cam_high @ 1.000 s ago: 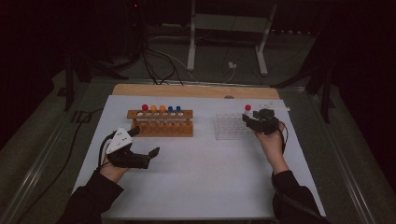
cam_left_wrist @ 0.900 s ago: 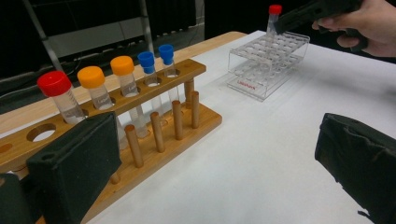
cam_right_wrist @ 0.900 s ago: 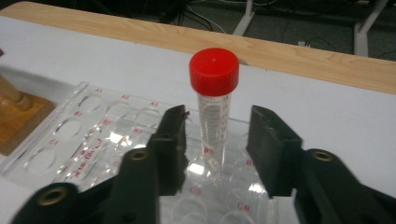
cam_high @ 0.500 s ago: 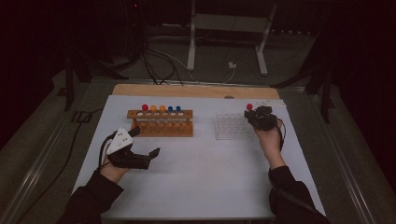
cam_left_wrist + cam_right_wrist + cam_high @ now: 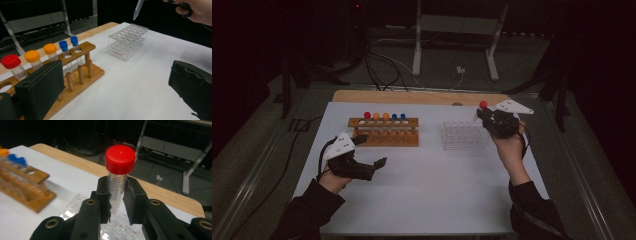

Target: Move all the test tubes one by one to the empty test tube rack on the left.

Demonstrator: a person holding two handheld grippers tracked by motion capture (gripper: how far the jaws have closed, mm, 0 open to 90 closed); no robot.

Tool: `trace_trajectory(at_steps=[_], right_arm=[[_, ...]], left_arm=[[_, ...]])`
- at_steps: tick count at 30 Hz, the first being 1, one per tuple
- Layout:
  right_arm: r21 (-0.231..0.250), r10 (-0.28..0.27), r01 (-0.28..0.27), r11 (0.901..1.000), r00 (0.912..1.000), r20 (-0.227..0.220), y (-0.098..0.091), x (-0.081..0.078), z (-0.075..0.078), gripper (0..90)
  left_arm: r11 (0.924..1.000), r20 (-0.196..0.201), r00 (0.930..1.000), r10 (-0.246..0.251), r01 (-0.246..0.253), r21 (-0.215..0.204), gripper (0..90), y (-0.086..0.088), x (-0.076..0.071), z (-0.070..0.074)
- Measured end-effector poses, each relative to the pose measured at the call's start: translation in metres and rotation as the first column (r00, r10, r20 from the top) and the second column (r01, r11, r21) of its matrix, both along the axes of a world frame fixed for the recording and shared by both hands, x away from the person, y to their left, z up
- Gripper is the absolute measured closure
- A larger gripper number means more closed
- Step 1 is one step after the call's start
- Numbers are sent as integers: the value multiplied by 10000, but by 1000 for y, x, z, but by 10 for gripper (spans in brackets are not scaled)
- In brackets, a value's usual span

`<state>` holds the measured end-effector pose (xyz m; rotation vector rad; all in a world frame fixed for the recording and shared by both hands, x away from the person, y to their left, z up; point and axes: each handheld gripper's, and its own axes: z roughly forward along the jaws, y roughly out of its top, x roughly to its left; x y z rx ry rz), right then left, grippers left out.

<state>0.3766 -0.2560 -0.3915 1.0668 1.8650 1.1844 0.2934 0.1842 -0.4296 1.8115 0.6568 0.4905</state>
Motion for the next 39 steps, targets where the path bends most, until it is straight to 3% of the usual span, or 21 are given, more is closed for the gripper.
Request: trace_trajectory(at_steps=[5,10,15,18,24,28,30,34,39], right_arm=[[82,802,-802,9967,9968,-69,10,-13,6,755],[15,1790,-1790,9838,9836,-206,27,-29,1,754],[-180,2789,-2804,9597,9584,-610,49,-46,-12,754],[-116,3378,-3400,9404,9373,-858,62,-56,-19,754],[-44,4416,-4457,8952,8883,-1263,86,-74,-35,754],[-40,4845,-4908,8712,8612,-1539,100,-81,-45,754],[-89,5027,-5111,8595,8483,-1666,105,-84,-48,754],[-98,5244,-5343,8452,8328,-1777,112,-88,-51,754],[-104,5367,-5470,8371,8247,-1785,114,-91,-51,754]], left_arm=[[9997,-56,9997,-229,229,-52,11,-2,-2,3],[9983,-52,9984,-555,554,-182,10,-7,-2,11],[9949,-92,9952,-970,967,-296,11,-19,-3,21],[9898,-123,9905,-1371,1364,-415,11,-28,-3,26],[9739,-124,9740,-2262,2259,-205,11,-57,-3,31],[9585,-144,9586,-2845,2841,-234,42,-75,-2,30],[9560,-129,9559,-2933,2932,-130,67,-84,0,29],[9525,-256,9526,-3033,3038,202,172,-97,4,23],[9494,-195,9509,-3088,3094,537,400,-103,6,15]])
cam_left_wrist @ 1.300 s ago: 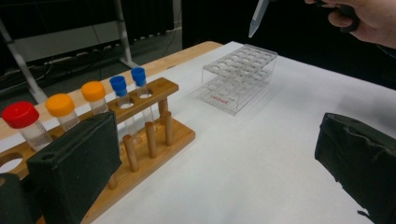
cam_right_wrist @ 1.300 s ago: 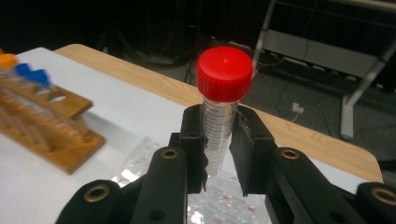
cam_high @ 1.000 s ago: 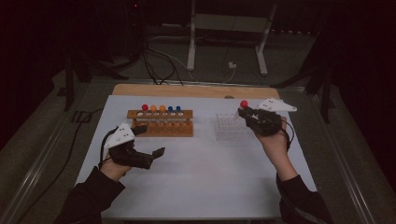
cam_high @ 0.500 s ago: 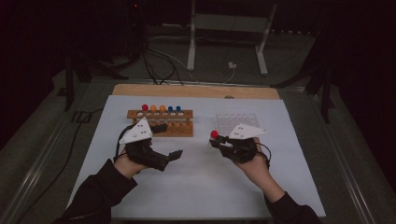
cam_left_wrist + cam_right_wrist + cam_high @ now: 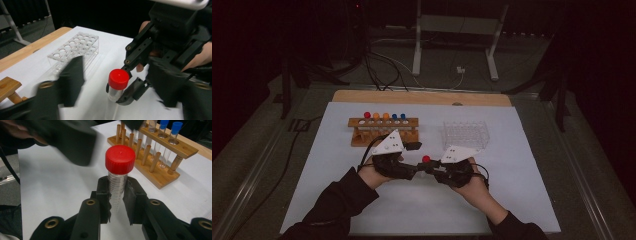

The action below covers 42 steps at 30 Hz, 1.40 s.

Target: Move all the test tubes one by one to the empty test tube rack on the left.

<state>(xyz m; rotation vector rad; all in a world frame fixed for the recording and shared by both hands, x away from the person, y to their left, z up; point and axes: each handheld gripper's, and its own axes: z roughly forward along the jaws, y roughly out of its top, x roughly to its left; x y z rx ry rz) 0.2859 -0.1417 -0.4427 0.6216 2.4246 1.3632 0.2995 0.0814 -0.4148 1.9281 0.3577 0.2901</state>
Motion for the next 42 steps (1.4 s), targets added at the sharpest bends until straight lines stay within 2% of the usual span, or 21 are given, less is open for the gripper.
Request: trace_trajectory(at_steps=[3,10,14,17,20,23,27,29,31,33,36,37,41,42], right_arm=[[34,2,-2,10000,10000,-8,0,0,1,754],[73,-45,44,10000,10000,42,-1,-1,3,754],[143,-98,97,9999,9999,70,-2,-1,3,754],[360,-90,86,9993,9999,111,-4,-1,4,740],[713,-85,83,9974,10000,25,-7,1,6,546],[982,-256,246,9949,9996,86,-12,1,9,389],[1205,-622,617,9908,9981,5,-17,0,11,202],[1250,-719,720,9895,9974,-55,-18,0,10,145],[1304,-778,780,9884,9969,-60,-19,0,10,109],[1316,-578,585,9896,9983,-91,-19,1,9,38],[1284,-290,294,9913,9996,-50,-19,0,8,14],[1248,-303,306,9917,9995,-46,-19,-1,8,11],[1345,-298,283,9905,9995,95,-21,-1,8,0],[1391,-310,290,9899,9994,120,-21,-1,8,0]], left_arm=[[9994,72,9999,-90,87,330,512,-2,1,-4],[9985,-23,9992,-402,402,382,704,-5,1,-5],[9986,54,9992,-395,392,359,716,-5,2,-4],[9990,-29,9992,-405,405,184,719,-3,3,-1],[9996,107,9998,-188,186,199,721,2,5,4],[9999,211,9998,53,-55,103,721,11,7,10],[9981,485,9970,609,-613,70,721,26,9,19],[9962,489,9950,872,-871,-36,721,35,11,23],[9922,643,9901,1249,-1250,-17,721,43,13,27],[9881,651,9859,1539,-1538,-58,721,53,15,30],[9792,759,9763,2025,-2025,-74,721,67,19,35],[9743,811,9710,2250,-2252,-74,721,72,20,36],[9605,737,9577,2783,-2774,-222,721,91,27,41],[9542,761,9512,2991,-2983,-222,721,95,29,42]])
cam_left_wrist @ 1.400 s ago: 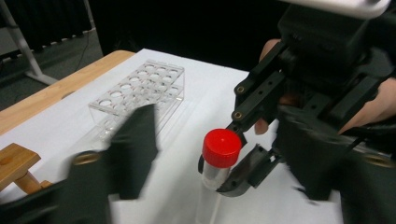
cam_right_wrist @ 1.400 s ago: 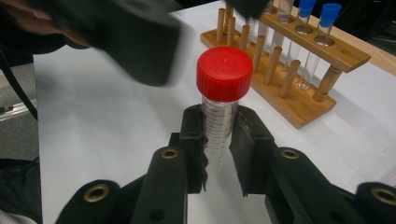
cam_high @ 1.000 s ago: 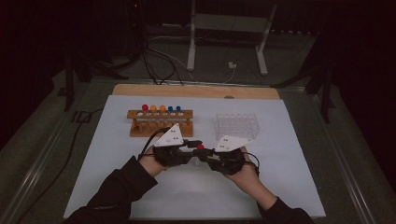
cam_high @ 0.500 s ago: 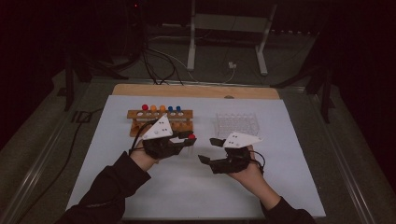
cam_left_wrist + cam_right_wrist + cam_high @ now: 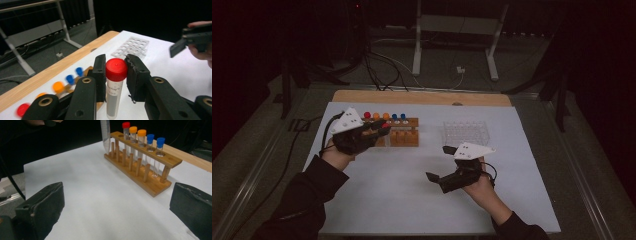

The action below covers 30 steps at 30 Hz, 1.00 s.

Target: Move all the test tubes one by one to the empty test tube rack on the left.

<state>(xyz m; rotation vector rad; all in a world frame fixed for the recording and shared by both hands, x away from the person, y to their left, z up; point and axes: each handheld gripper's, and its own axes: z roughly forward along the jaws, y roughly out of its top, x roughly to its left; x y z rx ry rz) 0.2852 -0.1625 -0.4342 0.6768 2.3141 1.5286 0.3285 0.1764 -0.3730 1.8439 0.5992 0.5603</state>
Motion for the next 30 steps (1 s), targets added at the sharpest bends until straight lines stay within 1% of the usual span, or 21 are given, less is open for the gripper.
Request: trace_trajectory(at_steps=[2,3,4,6,7,9,11,14,15,17,19,20,21,22,23,24,25,27,28,29,30], right_arm=[[20,28,-28,10000,10000,-8,0,0,0,0],[42,4,-4,10000,10000,25,0,0,0,0],[36,18,-19,10000,10000,75,0,0,1,0],[24,-1,1,10000,9999,125,-1,0,1,0],[53,28,-29,10000,9999,145,-1,0,1,0],[55,-20,19,10000,9999,146,-2,0,2,0],[89,-26,25,10000,9999,144,-2,0,2,0],[82,-16,15,10000,9999,170,-3,0,2,0],[104,-16,14,9999,9999,169,-3,0,3,0],[118,2,-5,9999,9998,179,-3,-1,3,0],[102,24,-26,9999,9999,170,-3,0,3,0],[83,1,-2,10000,9999,170,-3,0,2,0],[59,-5,4,10000,9999,164,-2,0,2,0],[16,32,-32,10000,9999,164,-2,0,1,0],[14,36,-36,10000,9999,165,-2,0,1,0],[27,70,-70,10000,9998,159,-2,0,1,0],[53,85,-86,9999,9998,156,-2,0,1,0],[76,94,-95,9999,9998,185,-3,0,2,0],[84,99,-101,9999,9998,197,-3,0,2,0],[76,83,-84,9999,9998,193,-3,0,2,0],[75,96,-98,9999,9998,185,-3,0,2,0]], left_arm=[[9995,-1,9995,305,-305,16,721,9,5,2],[9986,65,9986,525,-525,22,721,12,7,3],[9976,113,9977,672,-673,128,721,16,10,4],[9948,132,9948,1010,-1011,117,721,23,14,6],[9933,210,9933,1138,-1142,189,721,26,16,6],[9918,175,9917,1271,-1273,101,721,33,21,8],[9876,201,9875,1562,-1565,154,721,40,26,9],[9790,243,9788,2034,-2036,71,721,49,35,8],[9742,317,9738,2253,-2256,74,721,52,38,7],[9690,260,9687,2469,-2469,-65,721,56,44,4],[9656,190,9655,2596,-2593,-189,721,58,51,0],[9614,219,9612,2749,-2746,-155,721,58,54,-2],[9600,207,9598,2799,-2797,-147,721,58,58,-5],[9570,215,9567,2901,-2899,-143,721,59,61,-7],[9525,260,9521,3046,-3044,-103,721,59,63,-9],[9497,252,9494,3131,-3128,-173,721,60,66,-11],[9448,251,9447,3271,-3263,-299,721,61,69,-14],[9365,191,9366,3500,-3494,-301,721,62,73,-19],[9331,102,9337,3579,-3572,-406,721,63,76,-22],[9320,-12,9327,3605,-3603,-406,721,63,78,-25],[9285,-86,9290,3699,-3699,-334,720,63,79,-29]])
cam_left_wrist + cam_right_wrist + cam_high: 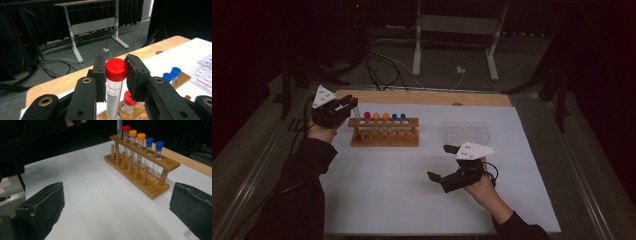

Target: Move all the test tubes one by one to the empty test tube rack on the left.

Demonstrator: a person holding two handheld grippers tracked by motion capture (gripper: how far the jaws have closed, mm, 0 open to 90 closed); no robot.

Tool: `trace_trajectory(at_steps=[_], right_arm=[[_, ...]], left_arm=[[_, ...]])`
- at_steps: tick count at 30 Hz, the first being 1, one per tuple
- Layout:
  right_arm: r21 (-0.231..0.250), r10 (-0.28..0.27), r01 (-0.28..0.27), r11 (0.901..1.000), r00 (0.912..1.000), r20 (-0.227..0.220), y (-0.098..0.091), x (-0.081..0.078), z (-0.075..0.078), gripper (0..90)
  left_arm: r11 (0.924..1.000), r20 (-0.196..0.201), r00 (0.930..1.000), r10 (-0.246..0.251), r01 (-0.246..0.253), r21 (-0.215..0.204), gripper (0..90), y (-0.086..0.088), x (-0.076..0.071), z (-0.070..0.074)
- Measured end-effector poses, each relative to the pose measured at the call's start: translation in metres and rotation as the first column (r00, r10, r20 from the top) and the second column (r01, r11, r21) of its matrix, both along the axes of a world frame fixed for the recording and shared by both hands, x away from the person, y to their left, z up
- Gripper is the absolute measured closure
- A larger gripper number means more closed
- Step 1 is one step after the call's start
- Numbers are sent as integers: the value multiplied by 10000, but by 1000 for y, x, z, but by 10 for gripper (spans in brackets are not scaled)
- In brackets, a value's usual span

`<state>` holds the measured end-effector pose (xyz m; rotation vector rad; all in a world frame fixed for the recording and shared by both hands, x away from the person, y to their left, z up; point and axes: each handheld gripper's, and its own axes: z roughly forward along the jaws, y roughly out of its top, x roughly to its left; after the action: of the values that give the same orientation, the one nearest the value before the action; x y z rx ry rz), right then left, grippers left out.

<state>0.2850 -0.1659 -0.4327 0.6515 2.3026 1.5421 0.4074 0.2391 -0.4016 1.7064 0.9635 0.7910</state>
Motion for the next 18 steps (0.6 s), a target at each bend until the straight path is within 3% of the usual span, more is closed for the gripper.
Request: trace_trajectory(at_steps=[1,11,18], right_arm=[[2,14,-14,10000,10000,-18,0,0,0,0],[1,-28,28,10000,10000,-1,-2,1,0,0],[6,-31,31,10000,10000,1,-3,1,0,0]], left_arm=[[9999,-133,9999,-58,57,-121,721,0,1,-3],[9996,-984,9951,41,-12,295,720,-8,9,-32],[9998,-1369,9904,185,-167,147,720,-6,11,-45]])
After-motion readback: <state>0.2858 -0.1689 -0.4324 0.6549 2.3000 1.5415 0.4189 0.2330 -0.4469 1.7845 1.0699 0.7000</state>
